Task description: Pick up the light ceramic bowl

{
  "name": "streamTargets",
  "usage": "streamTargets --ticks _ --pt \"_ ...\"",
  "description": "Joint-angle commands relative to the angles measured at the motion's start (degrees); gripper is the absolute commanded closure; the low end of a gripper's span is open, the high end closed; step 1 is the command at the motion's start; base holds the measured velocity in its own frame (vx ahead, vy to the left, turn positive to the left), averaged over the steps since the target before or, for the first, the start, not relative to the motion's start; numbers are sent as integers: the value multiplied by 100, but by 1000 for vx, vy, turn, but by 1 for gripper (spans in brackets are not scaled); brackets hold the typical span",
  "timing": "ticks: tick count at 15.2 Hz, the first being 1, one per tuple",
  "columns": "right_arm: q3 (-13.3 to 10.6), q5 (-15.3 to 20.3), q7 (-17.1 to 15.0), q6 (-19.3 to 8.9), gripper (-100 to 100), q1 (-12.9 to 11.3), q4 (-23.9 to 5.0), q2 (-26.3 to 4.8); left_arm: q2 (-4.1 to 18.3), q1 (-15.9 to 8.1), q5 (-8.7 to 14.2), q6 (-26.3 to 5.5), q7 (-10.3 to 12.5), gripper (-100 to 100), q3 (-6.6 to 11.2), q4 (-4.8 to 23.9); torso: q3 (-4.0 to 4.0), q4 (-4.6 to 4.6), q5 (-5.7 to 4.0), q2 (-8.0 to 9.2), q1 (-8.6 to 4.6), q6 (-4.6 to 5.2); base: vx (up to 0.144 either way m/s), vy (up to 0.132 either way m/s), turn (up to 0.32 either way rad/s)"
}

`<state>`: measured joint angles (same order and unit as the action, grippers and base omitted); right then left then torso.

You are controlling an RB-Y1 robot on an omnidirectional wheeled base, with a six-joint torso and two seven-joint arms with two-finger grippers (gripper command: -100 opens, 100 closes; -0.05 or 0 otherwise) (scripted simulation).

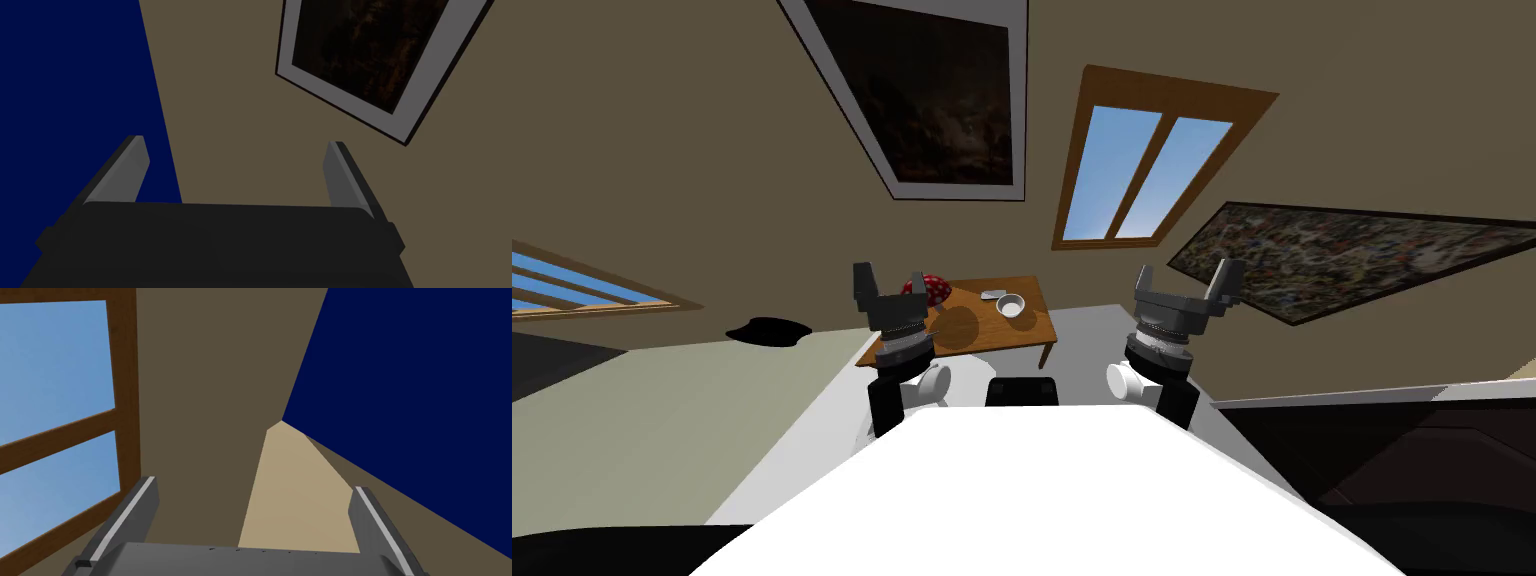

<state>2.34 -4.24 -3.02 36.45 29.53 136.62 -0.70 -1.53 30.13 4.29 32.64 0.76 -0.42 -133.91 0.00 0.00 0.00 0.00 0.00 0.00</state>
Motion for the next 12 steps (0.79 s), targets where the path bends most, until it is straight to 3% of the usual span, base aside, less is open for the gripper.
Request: streamTargets --ticks 1,3,6,9,12 --pt "0 0 0 0 0 0 0 0 230 -25 15 -75 -9 -100 45 20 0 0 0 0 0 0 -3 1 -62" --pt "0 0 0 0 0 -1 0 0 387 -51 29 -151 -18 -100 91 41 1 0 1 2 4 2 -9 9 -117" --pt "0 0 0 0 0 -1 0 0 789 -173 99 -521 -57 -100 314 151 3 1 1 5 8 3 -17 11 -179" --pt "0 0 0 0 0 -1 0 0 887 -226 130 -694 -73 -100 414 203 4 2 2 8 10 3 -18 17 -161" --pt "0 0 0 0 0 -1 0 0 1031 -345 200 -1089 -106 -100 646 327 3 1 2 6 8 3 -17 12 -190"
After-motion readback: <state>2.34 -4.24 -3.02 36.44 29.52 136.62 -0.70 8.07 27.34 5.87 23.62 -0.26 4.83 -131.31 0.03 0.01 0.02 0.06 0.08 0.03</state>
